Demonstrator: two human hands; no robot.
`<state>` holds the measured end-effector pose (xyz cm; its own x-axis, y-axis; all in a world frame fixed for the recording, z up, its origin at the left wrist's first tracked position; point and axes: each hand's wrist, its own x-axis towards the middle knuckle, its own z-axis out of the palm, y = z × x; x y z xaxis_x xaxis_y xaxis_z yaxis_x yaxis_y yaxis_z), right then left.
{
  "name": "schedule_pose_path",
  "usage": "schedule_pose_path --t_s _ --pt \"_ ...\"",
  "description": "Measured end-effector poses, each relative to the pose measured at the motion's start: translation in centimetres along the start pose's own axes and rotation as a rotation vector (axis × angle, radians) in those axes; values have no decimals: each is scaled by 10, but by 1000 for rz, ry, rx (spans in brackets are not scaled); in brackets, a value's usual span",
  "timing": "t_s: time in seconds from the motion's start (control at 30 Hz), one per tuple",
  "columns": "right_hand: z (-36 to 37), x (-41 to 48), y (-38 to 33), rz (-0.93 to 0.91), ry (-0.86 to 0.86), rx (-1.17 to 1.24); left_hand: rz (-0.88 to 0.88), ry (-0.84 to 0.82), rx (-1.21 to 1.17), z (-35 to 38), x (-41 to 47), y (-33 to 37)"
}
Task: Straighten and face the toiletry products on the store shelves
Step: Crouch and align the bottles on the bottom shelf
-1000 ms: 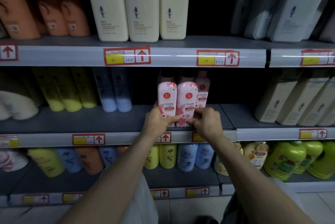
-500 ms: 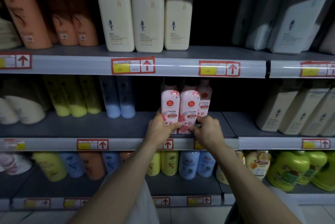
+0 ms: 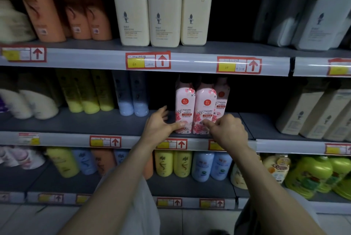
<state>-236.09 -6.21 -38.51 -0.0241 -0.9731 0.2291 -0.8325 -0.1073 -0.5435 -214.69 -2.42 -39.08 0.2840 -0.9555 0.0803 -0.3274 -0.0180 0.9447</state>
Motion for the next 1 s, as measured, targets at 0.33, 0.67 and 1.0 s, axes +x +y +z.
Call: schedule_pose_path --t_s 0.33,0.67,1.0 --pt "18 -18 -27 -241 -350 103 84 59 139 -50 -19 -6" --pt "37 -52 -84 -389 -631 26 3 -53 427 -75 -40 -12" --pt "91 -78 -24 -381 -1145 -522 -618 -993 957 -62 -71 -93"
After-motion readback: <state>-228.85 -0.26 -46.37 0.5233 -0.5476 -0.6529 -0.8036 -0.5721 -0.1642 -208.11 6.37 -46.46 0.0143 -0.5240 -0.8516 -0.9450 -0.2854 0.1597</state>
